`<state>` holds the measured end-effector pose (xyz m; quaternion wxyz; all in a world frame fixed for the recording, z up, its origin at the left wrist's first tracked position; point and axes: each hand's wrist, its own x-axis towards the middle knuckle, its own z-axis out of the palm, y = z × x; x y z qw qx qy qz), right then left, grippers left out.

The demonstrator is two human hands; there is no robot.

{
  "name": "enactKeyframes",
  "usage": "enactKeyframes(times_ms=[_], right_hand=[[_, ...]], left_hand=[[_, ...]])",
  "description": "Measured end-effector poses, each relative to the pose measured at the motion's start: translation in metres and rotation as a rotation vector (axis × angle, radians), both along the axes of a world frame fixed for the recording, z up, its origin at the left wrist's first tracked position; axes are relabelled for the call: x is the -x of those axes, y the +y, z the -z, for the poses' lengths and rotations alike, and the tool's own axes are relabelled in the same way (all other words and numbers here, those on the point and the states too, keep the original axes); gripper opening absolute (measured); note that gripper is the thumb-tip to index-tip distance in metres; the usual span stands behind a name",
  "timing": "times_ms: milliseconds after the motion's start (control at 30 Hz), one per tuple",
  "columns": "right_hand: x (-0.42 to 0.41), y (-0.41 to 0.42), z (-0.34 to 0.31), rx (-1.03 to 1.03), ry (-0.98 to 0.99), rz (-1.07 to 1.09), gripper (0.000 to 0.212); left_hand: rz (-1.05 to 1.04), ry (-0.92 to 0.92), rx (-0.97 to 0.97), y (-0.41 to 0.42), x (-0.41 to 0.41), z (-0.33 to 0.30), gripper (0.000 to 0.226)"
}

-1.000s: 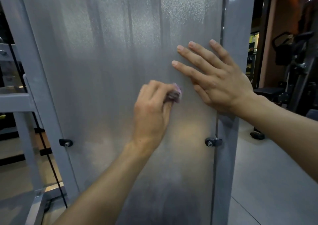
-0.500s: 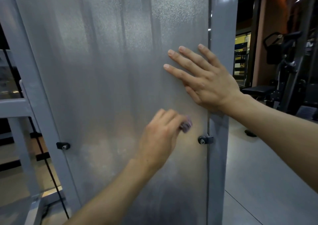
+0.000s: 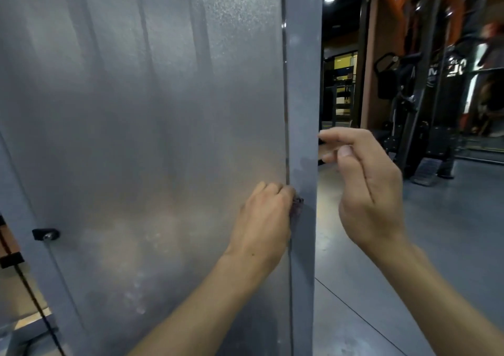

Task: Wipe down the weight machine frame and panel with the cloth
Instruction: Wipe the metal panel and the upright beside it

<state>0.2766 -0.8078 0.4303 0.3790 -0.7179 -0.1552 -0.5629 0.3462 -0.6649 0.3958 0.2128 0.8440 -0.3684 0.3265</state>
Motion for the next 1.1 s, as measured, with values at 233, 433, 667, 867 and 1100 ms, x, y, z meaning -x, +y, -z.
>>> enactKeyframes(times_ms=[233,433,667,867,1100], right_hand=[[0.032,-0.027,0.015,-0.038,0.089,0.059,0.032],[0.029,-0.026,0.035,-0.201,0.169,0.057,0.031],[0.005,0.007,0.041,-0.394,0.183,-0.033,0.03],[-0.015,0.033,0.063,-0.692,0.257,-0.121,0.028],[-0.014,0.066,0.107,-0.563,0.45,-0.352,0.019]], left_hand=[[0.261,0.03,-0.138,-0.021,0.027,-0.003,0.028],[-0.037,0.017,0.04,0.024,-0.006,-0.025,0.02],[0.097,-0.04,-0.109,-0.001,0.001,-0.004,0.023],[0.186,-0.021,0.102,0.044,0.001,0.014,0.012],[0.466,0.833,0.878,0.048,0.029,0.045,0.013]])
